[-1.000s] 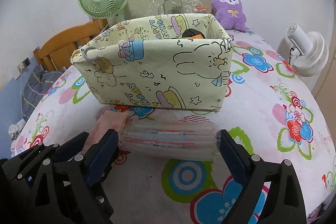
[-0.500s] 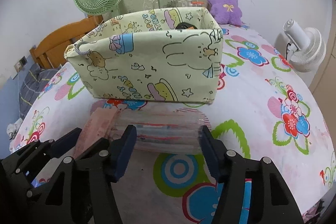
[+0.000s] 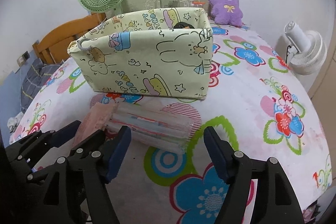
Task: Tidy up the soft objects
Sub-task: 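Grasp the clear plastic bag of straws with the right tool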
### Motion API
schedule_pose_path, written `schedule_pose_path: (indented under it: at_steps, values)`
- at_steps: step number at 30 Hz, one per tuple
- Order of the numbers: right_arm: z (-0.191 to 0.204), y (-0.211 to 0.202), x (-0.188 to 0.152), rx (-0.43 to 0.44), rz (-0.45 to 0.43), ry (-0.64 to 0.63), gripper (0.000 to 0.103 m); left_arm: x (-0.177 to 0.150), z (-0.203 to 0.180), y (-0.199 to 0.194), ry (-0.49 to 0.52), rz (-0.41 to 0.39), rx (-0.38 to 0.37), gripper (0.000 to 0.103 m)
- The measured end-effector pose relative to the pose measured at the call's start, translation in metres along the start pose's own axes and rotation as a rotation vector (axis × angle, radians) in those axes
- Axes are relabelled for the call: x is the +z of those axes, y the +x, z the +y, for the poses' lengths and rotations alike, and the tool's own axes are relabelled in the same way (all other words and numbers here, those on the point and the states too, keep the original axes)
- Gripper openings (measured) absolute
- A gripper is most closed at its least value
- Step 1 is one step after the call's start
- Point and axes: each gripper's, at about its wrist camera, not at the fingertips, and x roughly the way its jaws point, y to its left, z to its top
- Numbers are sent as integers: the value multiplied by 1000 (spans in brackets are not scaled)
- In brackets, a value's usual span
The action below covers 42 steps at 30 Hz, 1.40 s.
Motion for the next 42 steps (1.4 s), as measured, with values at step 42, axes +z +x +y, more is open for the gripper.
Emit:
schedule_pose_path:
  at_steps: [42]
  values:
    - [1, 31, 25, 145, 71, -129, 82, 9, -5, 15, 7, 9, 57, 39]
